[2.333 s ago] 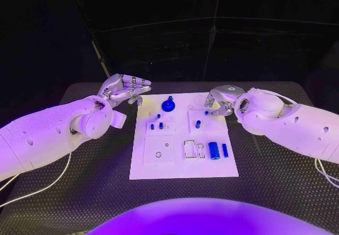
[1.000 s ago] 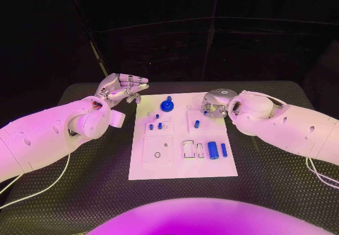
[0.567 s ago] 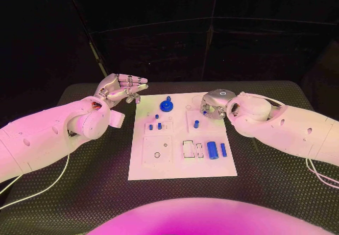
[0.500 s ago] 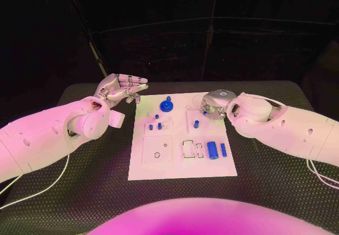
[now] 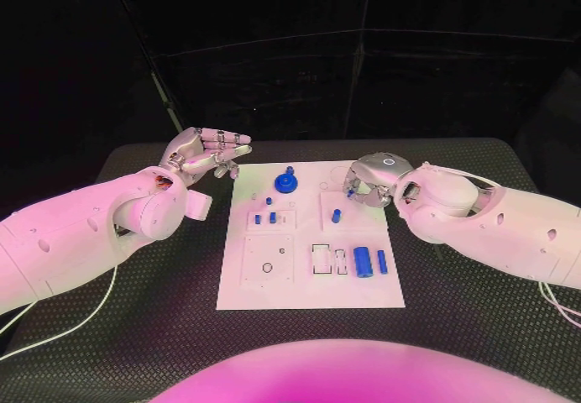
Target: Assemble the parts on the task board
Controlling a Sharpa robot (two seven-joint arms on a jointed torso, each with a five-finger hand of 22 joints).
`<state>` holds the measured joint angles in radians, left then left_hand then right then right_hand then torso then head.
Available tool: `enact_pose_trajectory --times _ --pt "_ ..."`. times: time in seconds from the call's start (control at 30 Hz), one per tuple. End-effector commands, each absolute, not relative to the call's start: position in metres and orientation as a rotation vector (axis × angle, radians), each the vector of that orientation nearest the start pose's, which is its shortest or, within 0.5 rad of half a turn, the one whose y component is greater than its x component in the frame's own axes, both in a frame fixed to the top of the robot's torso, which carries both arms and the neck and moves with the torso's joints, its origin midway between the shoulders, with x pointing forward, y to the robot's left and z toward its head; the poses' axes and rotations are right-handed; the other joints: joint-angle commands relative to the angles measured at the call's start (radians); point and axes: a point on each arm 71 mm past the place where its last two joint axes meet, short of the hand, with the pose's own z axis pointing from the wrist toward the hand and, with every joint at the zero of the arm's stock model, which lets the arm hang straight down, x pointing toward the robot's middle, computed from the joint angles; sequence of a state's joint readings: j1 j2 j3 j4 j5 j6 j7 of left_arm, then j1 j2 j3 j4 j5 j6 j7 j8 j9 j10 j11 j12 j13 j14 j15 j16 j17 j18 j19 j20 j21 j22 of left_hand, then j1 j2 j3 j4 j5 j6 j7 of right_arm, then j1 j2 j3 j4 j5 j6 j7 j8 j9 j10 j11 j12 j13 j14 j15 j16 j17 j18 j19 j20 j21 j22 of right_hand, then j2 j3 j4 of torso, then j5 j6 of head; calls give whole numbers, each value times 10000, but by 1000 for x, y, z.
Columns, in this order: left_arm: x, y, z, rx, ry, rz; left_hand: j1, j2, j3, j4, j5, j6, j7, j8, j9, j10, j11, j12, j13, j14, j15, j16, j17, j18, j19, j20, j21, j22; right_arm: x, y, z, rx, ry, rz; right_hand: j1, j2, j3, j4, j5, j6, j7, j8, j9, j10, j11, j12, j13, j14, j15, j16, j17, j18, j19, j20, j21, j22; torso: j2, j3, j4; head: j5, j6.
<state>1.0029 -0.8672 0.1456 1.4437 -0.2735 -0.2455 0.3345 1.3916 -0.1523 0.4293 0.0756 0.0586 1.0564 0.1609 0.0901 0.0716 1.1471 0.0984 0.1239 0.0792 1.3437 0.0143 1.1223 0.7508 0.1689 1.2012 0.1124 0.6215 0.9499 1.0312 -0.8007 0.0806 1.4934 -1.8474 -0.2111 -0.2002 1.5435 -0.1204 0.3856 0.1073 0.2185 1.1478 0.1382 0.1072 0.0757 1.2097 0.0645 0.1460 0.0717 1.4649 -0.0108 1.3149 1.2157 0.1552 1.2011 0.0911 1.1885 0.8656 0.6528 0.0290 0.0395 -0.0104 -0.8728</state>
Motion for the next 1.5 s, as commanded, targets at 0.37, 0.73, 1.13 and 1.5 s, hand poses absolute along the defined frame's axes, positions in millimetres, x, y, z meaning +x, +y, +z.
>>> enact_pose_trajectory --times 0.37,0.73,1.13,1.5 --pt "488 243 -211 -9980 14698 -14618 96 58 -51 -23 -12 -37 65 36 -17 -56 8 49 -15 -75 -13 -59 -31 107 -79 21 -81 -30 455 -168 -199 -3575 15909 5686 -167 -51 138 -38 -51 61 -28 -71 -11 105 17 -70 -8 501 -50 72 26 -202 76 -16 89 26 1 -4 6 72 2" --pt "488 238 -212 -9957 14738 -14748 96 58 -51 -23 -12 -37 65 36 -17 -56 8 49 -15 -75 -13 -59 -31 107 -79 21 -81 -30 435 -118 -191 -3907 16052 7411 -200 -48 172 -54 -60 63 -24 -77 -12 105 20 -86 -10 499 -48 72 13 -194 49 -15 74 -12 8 -26 16 300 2" --pt "490 227 -212 -9935 14792 -14932 104 61 -51 -30 -11 -41 68 37 -18 -63 12 55 -16 -82 -11 -70 -50 105 -75 22 -77 -27 411 -79 -225 -4798 17012 8236 -236 -52 195 -70 -61 57 -19 -86 -15 98 26 -103 -13 492 -45 52 -25 -185 16 -13 51 -60 6 -34 29 662 2" --pt "490 222 -212 -9912 14825 -15046 104 61 -51 -30 -11 -41 68 37 -18 -63 12 55 -16 -82 -11 -70 -50 105 -75 22 -77 -27 405 -68 -245 -5082 17382 8147 -278 -53 207 -78 -58 56 -13 -92 -16 98 31 -115 -13 490 -41 57 -25 -181 -5 -10 40 -82 9 -2 12 868 2"
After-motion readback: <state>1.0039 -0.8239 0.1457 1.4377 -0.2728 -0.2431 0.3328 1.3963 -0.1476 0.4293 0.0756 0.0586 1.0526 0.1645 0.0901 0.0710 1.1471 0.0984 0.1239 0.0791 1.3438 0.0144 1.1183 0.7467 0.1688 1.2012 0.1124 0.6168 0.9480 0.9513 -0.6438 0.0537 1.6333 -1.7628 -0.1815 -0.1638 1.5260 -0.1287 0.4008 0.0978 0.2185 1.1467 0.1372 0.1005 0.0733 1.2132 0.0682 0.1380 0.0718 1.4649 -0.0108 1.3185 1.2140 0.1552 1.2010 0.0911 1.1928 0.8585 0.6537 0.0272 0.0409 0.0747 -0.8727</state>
